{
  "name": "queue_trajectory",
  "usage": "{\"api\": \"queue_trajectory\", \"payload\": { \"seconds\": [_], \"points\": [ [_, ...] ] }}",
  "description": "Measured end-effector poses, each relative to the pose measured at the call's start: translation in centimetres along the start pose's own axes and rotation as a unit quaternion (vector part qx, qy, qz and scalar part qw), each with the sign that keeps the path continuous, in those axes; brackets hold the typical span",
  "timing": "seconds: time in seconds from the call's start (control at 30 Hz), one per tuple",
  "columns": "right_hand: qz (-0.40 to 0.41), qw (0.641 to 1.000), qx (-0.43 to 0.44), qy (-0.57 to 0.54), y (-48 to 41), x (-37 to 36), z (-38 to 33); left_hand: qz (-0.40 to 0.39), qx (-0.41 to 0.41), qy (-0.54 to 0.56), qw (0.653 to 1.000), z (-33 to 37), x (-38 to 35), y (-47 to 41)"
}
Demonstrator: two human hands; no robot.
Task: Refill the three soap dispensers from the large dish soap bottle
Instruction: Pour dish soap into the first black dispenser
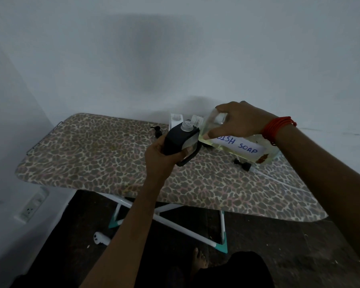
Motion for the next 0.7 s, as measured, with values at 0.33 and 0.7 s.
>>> {"api": "queue_trajectory", "payload": {
  "seconds": [0.33, 0.7],
  "points": [
    [0.050, 0.992, 0.003, -0.115, 0.6, -0.4, 0.4, -0.008, -0.024, -0.002, 1.000, 1.9, 0.4, -0.9],
    [0.101, 0.950, -0.009, -0.295, 1.6, -0.7, 1.1, -0.031, -0.023, 0.022, 0.999, 2.9, 0.3, -1.4]
  ]
}}
Point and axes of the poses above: each hand's wrist, its own y-axis away from the middle knuckle, its own x-axis out of the back of the hand, z = x × y, the point moved 10 cm from there along -y, towards the middle knuckle, and after that the axes turned 11 degrees about z, right-handed, at the moved point
